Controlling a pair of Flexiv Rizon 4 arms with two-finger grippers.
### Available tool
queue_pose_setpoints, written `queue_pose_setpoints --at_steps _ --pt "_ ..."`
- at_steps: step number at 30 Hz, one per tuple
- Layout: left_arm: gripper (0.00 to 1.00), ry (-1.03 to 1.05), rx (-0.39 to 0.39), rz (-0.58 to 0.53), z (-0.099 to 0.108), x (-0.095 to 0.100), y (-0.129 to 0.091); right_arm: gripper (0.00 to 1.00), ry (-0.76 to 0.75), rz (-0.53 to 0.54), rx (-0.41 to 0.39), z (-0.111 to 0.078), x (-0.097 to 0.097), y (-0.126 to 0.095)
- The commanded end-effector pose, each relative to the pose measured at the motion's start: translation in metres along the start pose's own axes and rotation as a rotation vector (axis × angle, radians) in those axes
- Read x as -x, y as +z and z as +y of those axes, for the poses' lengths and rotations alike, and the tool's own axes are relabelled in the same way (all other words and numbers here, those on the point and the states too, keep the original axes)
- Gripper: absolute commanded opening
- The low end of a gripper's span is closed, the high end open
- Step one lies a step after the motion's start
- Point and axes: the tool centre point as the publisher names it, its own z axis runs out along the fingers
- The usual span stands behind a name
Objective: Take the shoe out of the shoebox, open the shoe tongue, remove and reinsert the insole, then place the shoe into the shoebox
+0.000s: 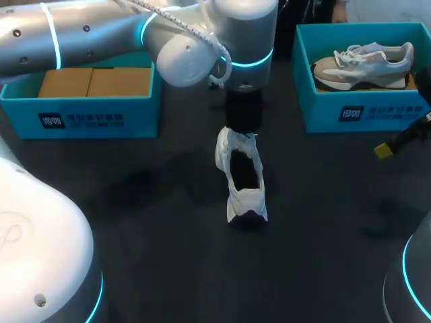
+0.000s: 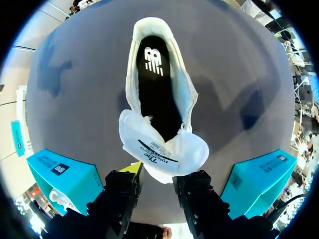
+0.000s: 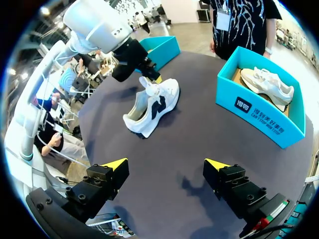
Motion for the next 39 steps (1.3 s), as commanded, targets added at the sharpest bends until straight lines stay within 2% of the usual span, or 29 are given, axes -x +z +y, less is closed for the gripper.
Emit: queue_pose_setpoints --at_steps 1,2,13,24,31,39 --pt "0.37 0.003 0.000 -0.004 -0.001 -0.002 0.000 1.00 0.000 -0.002 0.000 -0.001 0.000 0.000" --pt "0.35 0.023 -0.051 -0.009 -0.029 -0.004 0.005 1.00 0.000 -0.002 0.000 -0.001 0.000 0.000" --pt "0.37 0.007 -0.037 -0.006 -0.025 -0.010 -0.001 1.00 0.000 -0.002 0.000 -0.001 0.000 0.000" --pt "0.37 -0.003 -0.013 -0.025 -0.013 -0.012 -0.026 1.00 0.000 -0.002 0.000 -0.001 0.000 0.000" --pt "0.36 0.022 -0.018 -0.034 -0.024 -0.006 -0.024 1.00 0.000 -0.002 0.000 -0.001 0.000 0.000" --pt "0.36 0.046 -0.057 -0.043 -0.050 -0.006 -0.015 1.00 0.000 -0.002 0.000 -0.001 0.000 0.000"
